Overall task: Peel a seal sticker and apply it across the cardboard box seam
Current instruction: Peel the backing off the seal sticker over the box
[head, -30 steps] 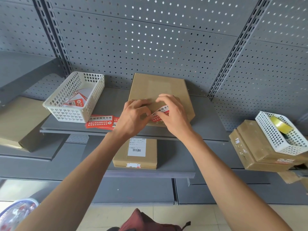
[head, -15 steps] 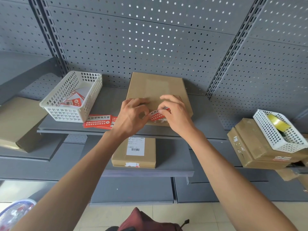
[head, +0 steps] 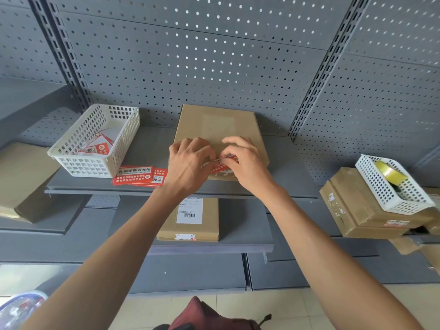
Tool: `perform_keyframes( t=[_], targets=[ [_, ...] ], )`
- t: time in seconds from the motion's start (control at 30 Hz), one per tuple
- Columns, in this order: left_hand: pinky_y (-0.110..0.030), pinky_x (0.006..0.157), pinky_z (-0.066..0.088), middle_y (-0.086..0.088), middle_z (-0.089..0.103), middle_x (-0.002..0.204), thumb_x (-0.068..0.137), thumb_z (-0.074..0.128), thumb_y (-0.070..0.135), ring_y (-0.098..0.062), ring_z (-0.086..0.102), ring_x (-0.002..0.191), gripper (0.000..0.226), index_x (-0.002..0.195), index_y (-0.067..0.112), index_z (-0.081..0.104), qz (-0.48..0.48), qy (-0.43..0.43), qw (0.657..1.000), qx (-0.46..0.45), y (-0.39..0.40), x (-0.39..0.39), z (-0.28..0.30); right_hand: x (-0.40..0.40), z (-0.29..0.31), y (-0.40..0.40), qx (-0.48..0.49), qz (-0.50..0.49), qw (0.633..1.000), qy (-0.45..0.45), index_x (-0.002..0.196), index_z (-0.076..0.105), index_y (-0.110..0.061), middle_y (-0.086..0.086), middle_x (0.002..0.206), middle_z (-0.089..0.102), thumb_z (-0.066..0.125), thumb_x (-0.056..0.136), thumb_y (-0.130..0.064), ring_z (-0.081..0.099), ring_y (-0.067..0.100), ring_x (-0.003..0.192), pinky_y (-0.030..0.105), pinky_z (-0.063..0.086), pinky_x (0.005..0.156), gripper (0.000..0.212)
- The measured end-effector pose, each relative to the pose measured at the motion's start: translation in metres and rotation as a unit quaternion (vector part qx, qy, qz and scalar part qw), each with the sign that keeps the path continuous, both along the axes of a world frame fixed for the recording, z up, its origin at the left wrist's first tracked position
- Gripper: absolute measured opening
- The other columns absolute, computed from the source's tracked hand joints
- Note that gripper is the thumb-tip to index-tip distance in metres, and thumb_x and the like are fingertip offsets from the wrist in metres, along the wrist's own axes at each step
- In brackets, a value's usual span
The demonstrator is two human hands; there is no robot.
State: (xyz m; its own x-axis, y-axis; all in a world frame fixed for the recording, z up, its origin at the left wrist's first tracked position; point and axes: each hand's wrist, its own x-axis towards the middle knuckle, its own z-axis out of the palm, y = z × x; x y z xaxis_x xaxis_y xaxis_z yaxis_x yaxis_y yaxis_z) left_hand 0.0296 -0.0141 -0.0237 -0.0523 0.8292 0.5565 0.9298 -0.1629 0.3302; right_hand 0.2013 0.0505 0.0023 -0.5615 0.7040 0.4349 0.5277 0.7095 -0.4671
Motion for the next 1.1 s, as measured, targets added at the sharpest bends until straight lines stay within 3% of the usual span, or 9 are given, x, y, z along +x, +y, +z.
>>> perform_keyframes(
  t=[0.17, 0.3, 0.37, 0.43, 0.57, 0.8, 1.1],
  targets=[
    [-0.049, 0.092, 0.037, 0.004, 0.064, 0.113, 0.085, 0.068, 0.037, -0.031, 0.056, 0.104, 0.012, 0.091, 0.027, 0.068, -0.001, -0.007, 1.000, -0.003, 0.000, 0.000, -0.001, 0.008, 0.005, -0.002, -0.016, 0.004, 1.000, 0.013, 0.093, 0.078, -0.013, 0.003, 0.130, 0.062, 0.068, 0.090, -0.006, 0.053, 0.014, 0.113, 0.021, 0.038, 0.099, 0.013],
    [-0.049, 0.093, 0.036, 0.004, 0.063, 0.114, 0.085, 0.068, 0.037, -0.031, 0.055, 0.105, 0.012, 0.091, 0.027, 0.068, 0.000, -0.011, 1.000, -0.008, -0.001, 0.000, 0.000, 0.013, 0.009, 0.002, -0.022, -0.010, 0.999, 0.045, 0.114, 0.074, -0.018, 0.000, 0.132, 0.061, 0.071, 0.087, -0.006, 0.056, 0.015, 0.123, 0.028, 0.042, 0.107, 0.029],
    [-0.049, 0.093, 0.035, 0.004, 0.063, 0.113, 0.085, 0.069, 0.037, -0.031, 0.055, 0.105, 0.011, 0.091, 0.028, 0.068, -0.001, -0.012, 1.000, -0.008, -0.001, 0.000, 0.000, 0.014, 0.012, 0.004, -0.032, -0.009, 0.999, 0.022, 0.118, 0.072, -0.017, 0.000, 0.134, 0.060, 0.075, 0.086, -0.011, 0.053, 0.014, 0.125, 0.024, 0.037, 0.109, 0.033],
    [-0.048, 0.093, 0.035, 0.004, 0.063, 0.114, 0.085, 0.068, 0.038, -0.031, 0.055, 0.104, 0.012, 0.091, 0.028, 0.068, -0.001, -0.014, 1.000, -0.008, 0.000, 0.000, 0.000, 0.014, 0.012, 0.004, -0.042, -0.010, 0.999, -0.014, 0.114, 0.073, -0.013, 0.000, 0.135, 0.060, 0.077, 0.085, -0.014, 0.051, 0.015, 0.126, 0.019, 0.032, 0.107, 0.029],
    [-0.048, 0.092, 0.035, 0.004, 0.063, 0.114, 0.086, 0.067, 0.039, -0.031, 0.055, 0.103, 0.012, 0.092, 0.028, 0.067, 0.000, -0.013, 1.000, -0.008, 0.001, 0.000, -0.001, 0.013, 0.007, 0.004, -0.028, -0.018, 0.999, -0.009, 0.089, 0.075, -0.012, 0.000, 0.126, 0.065, 0.074, 0.086, -0.011, 0.054, 0.018, 0.119, 0.022, 0.036, 0.102, 0.003],
    [-0.048, 0.091, 0.036, 0.002, 0.064, 0.114, 0.085, 0.071, 0.035, -0.032, 0.056, 0.100, 0.015, 0.094, 0.025, 0.066, 0.010, -0.007, 1.000, -0.010, 0.002, -0.001, -0.002, 0.013, 0.006, 0.003, -0.022, -0.017, 1.000, -0.008, 0.085, 0.075, -0.008, 0.003, 0.122, 0.068, 0.072, 0.088, -0.010, 0.055, 0.018, 0.115, 0.000, 0.025, 0.092, 0.004],
    [-0.045, 0.092, 0.034, 0.004, 0.064, 0.114, 0.085, 0.072, 0.035, -0.028, 0.056, 0.102, 0.011, 0.091, 0.027, 0.066, 0.005, -0.018, 1.000, -0.001, 0.002, -0.001, -0.003, 0.014, 0.002, 0.003, -0.019, -0.006, 1.000, 0.005, 0.083, 0.074, -0.008, 0.004, 0.118, 0.069, 0.072, 0.087, -0.009, 0.057, 0.020, 0.113, 0.013, 0.032, 0.094, 0.004]
  ],
)
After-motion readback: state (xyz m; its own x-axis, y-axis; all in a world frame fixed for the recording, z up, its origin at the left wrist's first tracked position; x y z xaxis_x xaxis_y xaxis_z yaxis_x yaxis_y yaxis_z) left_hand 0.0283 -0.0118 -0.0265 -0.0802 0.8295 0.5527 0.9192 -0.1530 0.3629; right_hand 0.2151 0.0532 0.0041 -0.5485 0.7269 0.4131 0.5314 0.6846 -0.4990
